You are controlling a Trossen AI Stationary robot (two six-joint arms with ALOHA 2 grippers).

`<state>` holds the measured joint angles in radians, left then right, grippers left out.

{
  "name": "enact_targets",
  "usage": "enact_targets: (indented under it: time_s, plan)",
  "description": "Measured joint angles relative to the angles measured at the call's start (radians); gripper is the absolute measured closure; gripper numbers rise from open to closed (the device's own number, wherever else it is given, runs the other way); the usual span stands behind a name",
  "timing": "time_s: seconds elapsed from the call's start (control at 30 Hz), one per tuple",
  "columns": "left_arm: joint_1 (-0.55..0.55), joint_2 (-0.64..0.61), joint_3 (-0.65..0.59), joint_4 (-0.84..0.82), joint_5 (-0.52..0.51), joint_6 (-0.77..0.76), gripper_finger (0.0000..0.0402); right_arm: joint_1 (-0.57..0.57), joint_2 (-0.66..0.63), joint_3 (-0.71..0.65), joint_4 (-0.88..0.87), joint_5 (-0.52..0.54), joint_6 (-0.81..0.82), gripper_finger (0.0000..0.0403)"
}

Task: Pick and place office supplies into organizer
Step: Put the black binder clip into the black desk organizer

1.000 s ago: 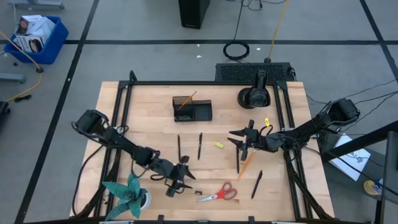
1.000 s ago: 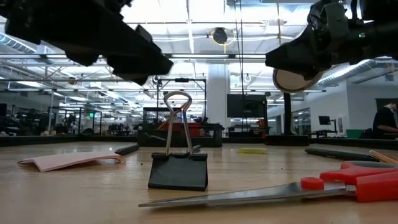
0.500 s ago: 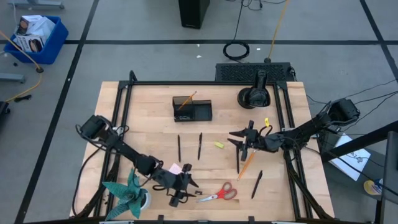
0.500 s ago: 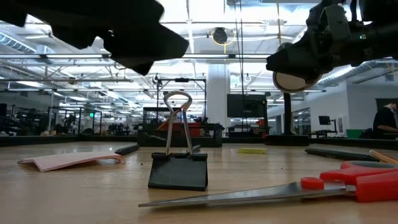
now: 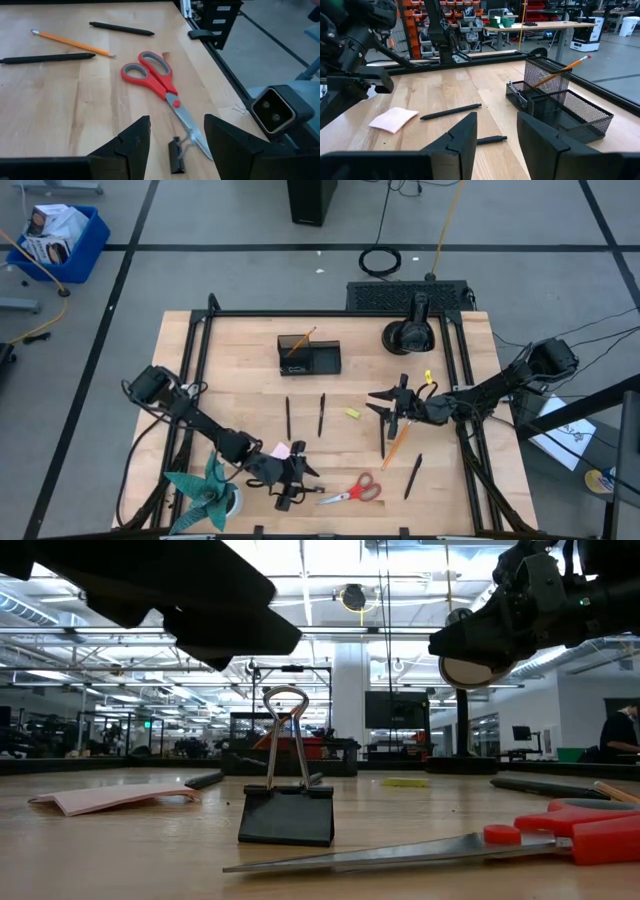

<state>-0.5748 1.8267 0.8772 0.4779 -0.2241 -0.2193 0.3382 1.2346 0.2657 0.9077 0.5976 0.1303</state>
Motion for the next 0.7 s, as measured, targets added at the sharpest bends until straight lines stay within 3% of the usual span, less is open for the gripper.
enact_targets:
  time_s: [0.7]
  plan:
    - [0.000, 0.086, 0.000, 0.045, 0.015, -0.006, 0.0211, 0.000, 0.000, 0.000, -0.003, 0.003, 0.015, 0.0273]
